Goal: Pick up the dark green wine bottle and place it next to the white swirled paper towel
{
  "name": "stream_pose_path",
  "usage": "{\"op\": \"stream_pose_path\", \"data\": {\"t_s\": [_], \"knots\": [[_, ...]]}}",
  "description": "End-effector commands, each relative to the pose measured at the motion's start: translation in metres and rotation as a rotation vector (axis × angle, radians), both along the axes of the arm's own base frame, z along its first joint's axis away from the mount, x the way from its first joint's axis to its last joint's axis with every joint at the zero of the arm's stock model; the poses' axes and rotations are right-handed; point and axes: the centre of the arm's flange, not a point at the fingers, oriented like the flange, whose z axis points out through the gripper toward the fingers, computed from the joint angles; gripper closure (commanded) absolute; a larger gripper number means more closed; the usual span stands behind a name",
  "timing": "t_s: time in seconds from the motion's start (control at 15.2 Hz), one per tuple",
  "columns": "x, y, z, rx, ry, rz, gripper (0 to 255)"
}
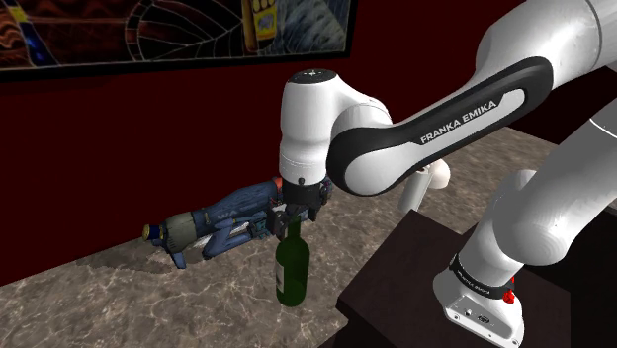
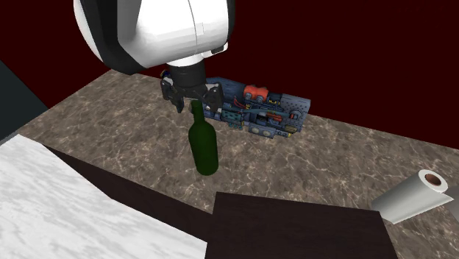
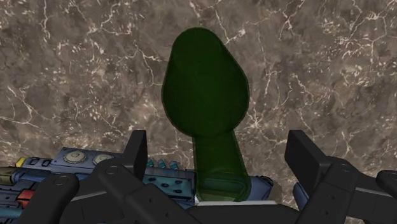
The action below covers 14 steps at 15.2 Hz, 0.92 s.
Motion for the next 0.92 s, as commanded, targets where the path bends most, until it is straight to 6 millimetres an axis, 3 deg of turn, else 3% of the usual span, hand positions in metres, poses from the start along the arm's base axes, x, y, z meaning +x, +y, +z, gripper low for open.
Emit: {"op": "stream_pose_path", "data": {"t_s": [0.0, 0.2, 0.26, 0.86], "knots": [[0.0, 0.0, -0.0002, 0.0, 0.0, 0.0, 0], [0.0, 0.0, -0.0002, 0.0, 0.0, 0.0, 0], [0.0, 0.0, -0.0002, 0.0, 0.0, 0.0, 255], [0.0, 0.0, -0.0002, 0.0, 0.0, 0.0, 255]]}}
